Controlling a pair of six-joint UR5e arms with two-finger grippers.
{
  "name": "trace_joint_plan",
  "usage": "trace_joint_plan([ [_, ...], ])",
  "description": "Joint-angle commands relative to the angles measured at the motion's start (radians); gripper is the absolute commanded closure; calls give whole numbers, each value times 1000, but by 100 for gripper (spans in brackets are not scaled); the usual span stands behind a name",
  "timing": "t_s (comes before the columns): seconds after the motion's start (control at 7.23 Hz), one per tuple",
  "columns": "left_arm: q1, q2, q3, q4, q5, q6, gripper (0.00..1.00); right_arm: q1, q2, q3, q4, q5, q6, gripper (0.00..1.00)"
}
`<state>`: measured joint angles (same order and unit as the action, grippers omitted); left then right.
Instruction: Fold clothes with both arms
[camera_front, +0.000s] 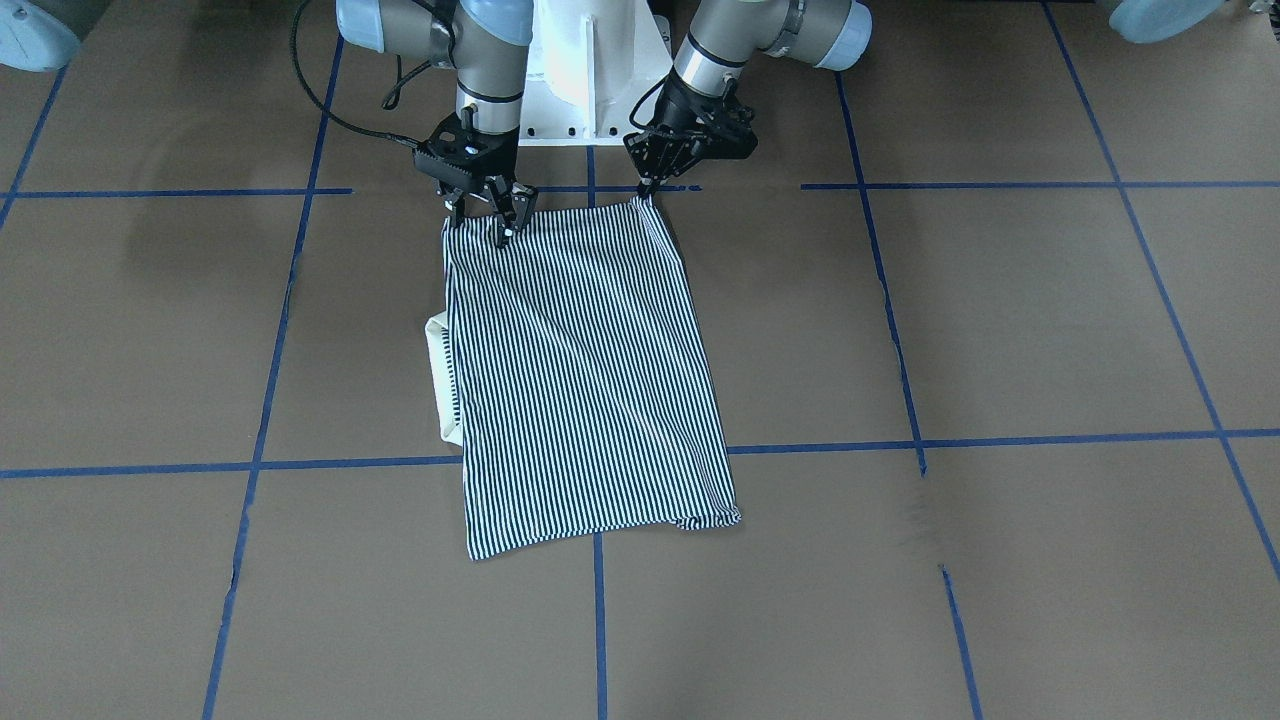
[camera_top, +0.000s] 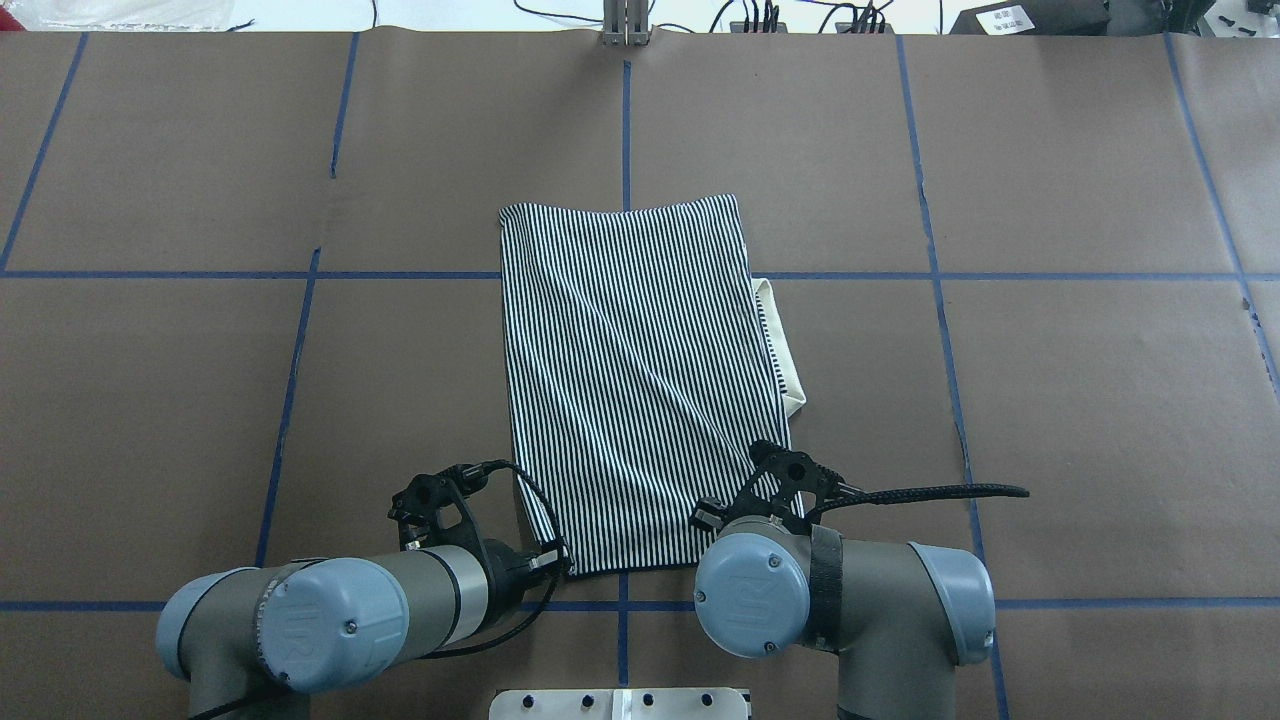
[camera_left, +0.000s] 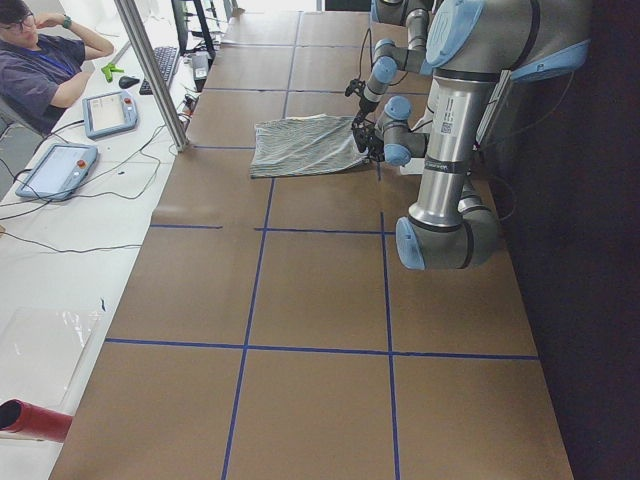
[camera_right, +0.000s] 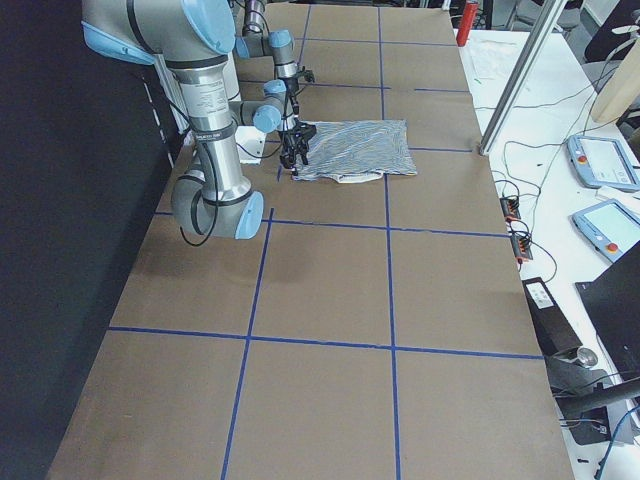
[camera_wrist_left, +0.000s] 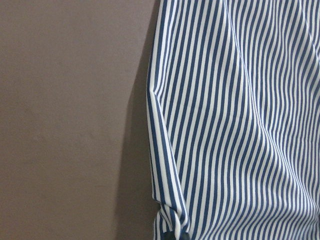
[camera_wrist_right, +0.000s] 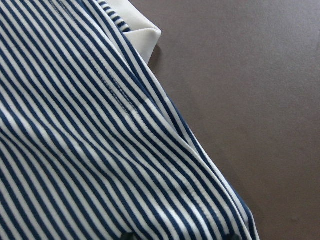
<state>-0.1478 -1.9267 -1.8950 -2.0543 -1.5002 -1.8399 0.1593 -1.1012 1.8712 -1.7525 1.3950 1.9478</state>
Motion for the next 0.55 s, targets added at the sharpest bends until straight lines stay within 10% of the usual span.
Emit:
trace_joint_plan([
  [0.0, 1, 0, -1, 0, 0, 1, 100, 0, 3, -3, 1, -1, 40, 95],
  [0.41, 2, -2, -1, 0, -2, 1, 100, 0, 9, 5, 2, -14, 74, 100],
])
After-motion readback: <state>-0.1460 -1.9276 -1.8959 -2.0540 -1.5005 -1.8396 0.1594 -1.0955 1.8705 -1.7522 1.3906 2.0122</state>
